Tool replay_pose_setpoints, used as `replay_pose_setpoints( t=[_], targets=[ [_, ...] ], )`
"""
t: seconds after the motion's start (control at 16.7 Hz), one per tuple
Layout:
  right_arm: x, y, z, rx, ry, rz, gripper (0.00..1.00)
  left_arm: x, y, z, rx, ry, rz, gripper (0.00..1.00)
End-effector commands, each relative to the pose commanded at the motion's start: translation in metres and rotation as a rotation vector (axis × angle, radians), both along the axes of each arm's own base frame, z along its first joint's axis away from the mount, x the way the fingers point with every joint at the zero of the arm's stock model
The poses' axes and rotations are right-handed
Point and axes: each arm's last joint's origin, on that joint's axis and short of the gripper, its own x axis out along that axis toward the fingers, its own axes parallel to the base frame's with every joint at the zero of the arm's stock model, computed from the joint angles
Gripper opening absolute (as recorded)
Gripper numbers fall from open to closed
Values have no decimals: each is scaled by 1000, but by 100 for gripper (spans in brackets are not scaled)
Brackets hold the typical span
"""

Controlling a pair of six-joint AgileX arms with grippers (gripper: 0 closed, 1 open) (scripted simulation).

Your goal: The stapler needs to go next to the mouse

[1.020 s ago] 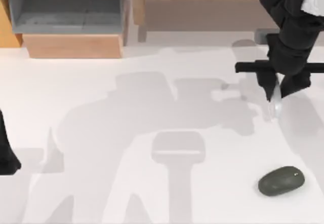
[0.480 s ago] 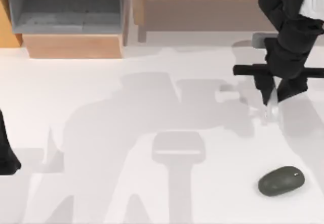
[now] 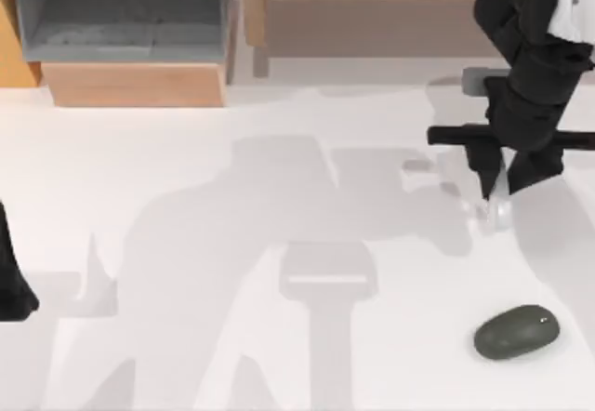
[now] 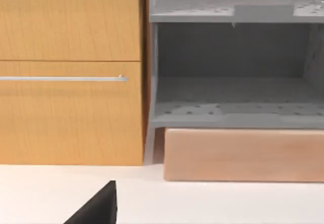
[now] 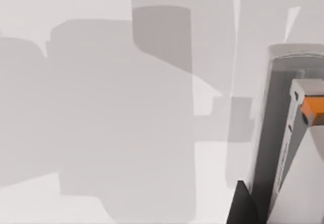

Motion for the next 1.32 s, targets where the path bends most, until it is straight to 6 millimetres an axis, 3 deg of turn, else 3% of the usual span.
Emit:
replay_pose_setpoints(
  t=[0.24,0.48,0.72,1.32],
  targets=[
    [3,1,2,-15,-55,4,0,0,0,0,0,0,0,100],
    [3,0,-15,-43,-37,6,0,0,0,0,0,0,0,100],
    [3,0,-15,-43,-37,6,0,0,0,0,0,0,0,100],
    [3,0,-15,-43,-37,6,75,0,0,0,0,0,0,100]
  ],
)
